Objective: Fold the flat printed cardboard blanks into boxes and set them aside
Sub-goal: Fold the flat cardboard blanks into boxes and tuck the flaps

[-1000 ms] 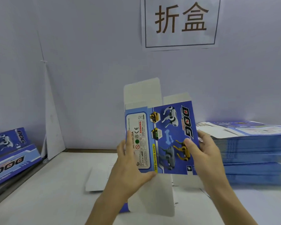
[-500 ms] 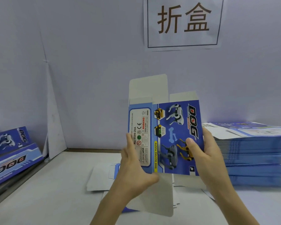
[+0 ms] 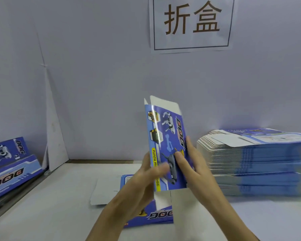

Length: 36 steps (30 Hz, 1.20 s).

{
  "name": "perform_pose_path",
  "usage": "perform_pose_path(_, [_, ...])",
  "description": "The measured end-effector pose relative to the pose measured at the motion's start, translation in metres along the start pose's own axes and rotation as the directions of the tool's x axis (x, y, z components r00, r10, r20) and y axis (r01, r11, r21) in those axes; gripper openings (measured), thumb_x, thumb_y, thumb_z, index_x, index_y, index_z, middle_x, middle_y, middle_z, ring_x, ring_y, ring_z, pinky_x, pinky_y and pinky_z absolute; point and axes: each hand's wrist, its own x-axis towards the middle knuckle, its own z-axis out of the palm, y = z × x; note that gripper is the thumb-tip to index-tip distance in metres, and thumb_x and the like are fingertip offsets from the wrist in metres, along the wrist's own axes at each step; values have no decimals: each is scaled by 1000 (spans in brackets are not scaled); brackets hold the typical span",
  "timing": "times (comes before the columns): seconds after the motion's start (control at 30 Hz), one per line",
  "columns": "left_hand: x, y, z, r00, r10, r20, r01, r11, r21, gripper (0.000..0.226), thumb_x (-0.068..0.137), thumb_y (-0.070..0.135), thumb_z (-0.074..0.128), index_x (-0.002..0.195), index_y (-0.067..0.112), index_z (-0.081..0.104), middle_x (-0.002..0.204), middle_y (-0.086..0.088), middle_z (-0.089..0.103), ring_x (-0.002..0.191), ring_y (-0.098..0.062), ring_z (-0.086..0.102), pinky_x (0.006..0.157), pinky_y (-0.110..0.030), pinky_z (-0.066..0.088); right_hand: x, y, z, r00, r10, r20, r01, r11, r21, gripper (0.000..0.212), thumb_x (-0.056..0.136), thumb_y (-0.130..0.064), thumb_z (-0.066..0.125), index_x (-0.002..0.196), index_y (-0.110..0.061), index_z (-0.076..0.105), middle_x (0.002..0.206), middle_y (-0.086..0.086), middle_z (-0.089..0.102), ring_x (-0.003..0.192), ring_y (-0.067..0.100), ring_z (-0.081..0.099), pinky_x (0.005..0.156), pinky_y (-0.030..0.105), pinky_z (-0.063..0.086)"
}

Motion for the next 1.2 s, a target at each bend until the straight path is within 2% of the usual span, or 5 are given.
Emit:
perform_pose_path(0.1, [8,-4,-18,968,-36,-249,23,998,-57,40,69,3,60,107,-6,54,91,-19,68,76,-32,65,70,-35,55,1,-3,-11,999,-13,-39,15,998,54,69,68,-63,57,134,-55,36,144,-17,39,124,-20,37,94,15,47])
perform_pose_path(0.23, [6,-1,-34,945,-21,-326,22,1000,1,43,54,6,61,96,0,56,89,-25,54,82,-37,50,71,-44,46,2,-8,-26,986,164,-45,-143,944,299,86,53,-53,77,130,-28,49,114,-9,70,97,8,71,72,30,60])
perform_pose_path(0.4, [7,-1,-31,921,87,-381,51,939,339,54,72,51,71,60,0,65,63,-23,61,55,-31,56,58,-36,47,-1,-6,-25,971,189,-149,-141,947,289,39,55,-36,79,89,-22,66,74,-8,75,66,8,73,43,18,50])
perform_pose_path(0.57, [5,6,-35,899,152,-411,10,930,367,53,70,52,64,61,0,64,59,-20,61,42,-21,56,39,-19,40,0,-5,-22,975,210,-78,-179,941,288,35,66,-38,75,96,-22,65,80,-8,76,71,8,73,47,20,53])
perform_pose_path(1.2, [7,-1,-37,849,190,-494,-40,953,299,51,64,45,71,94,4,70,84,-22,69,71,-34,67,58,-42,57,2,-9,-33,976,220,-6,-204,914,351,32,85,-31,66,115,-19,64,96,1,76,85,20,75,67,38,62])
